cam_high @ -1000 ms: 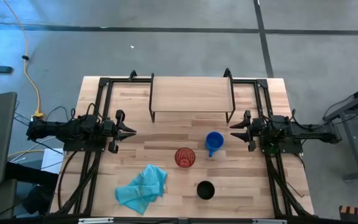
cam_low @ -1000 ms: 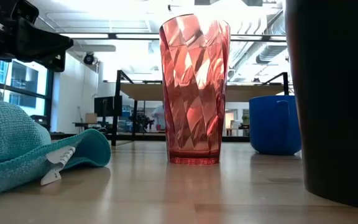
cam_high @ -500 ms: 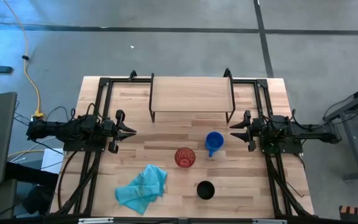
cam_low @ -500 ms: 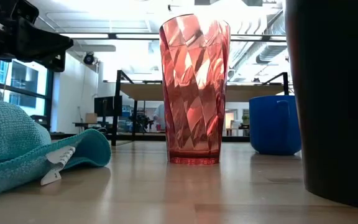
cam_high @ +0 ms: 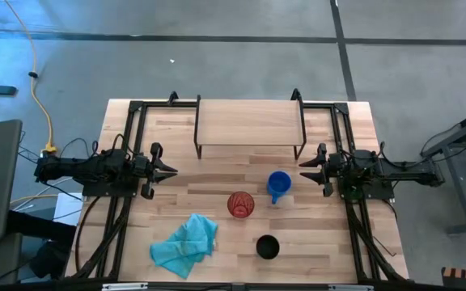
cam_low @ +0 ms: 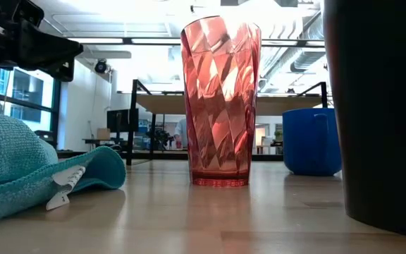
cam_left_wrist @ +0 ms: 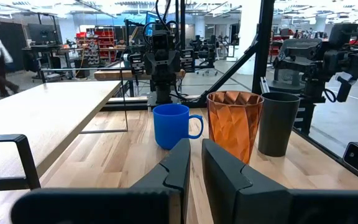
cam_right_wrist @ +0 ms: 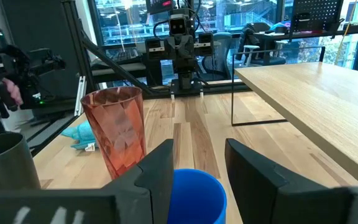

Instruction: Stack small to large cups/mugs on shelf

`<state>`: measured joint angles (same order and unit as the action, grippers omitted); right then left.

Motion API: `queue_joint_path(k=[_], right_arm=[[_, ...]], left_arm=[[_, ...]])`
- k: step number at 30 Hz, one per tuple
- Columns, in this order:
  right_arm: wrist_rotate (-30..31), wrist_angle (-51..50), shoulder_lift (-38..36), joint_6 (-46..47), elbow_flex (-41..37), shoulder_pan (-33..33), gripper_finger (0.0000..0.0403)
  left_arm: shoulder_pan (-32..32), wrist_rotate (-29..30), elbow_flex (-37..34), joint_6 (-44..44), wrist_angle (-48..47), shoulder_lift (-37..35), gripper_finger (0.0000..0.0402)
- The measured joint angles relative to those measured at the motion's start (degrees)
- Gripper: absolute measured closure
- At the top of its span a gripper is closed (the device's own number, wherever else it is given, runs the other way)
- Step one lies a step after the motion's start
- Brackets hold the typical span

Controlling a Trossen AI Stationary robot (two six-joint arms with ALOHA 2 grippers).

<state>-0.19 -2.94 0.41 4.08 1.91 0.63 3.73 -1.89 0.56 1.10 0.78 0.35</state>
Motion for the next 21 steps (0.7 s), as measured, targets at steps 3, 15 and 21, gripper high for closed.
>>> queue_joint_path(k=[3, 15, 21], right_arm=[[-0.02, 0.01, 0.01, 0.00, 0.00, 0.00, 0.0267], [-0.01, 0.01, 0.00, 0.00, 0.00, 0.00, 0.0267], [0.00, 0.49, 0.00, -0.03, -0.07, 0.01, 0.0267]], left_arm=[[0.00, 0.00, 0.00, -2.12, 0.00, 0.01, 0.0369], [0.00, 12.97, 0.00, -22.46, 7.01, 0.01, 0.0369], [0.00, 12.98, 0.00, -22.57, 7.79, 0.01, 0.0369]])
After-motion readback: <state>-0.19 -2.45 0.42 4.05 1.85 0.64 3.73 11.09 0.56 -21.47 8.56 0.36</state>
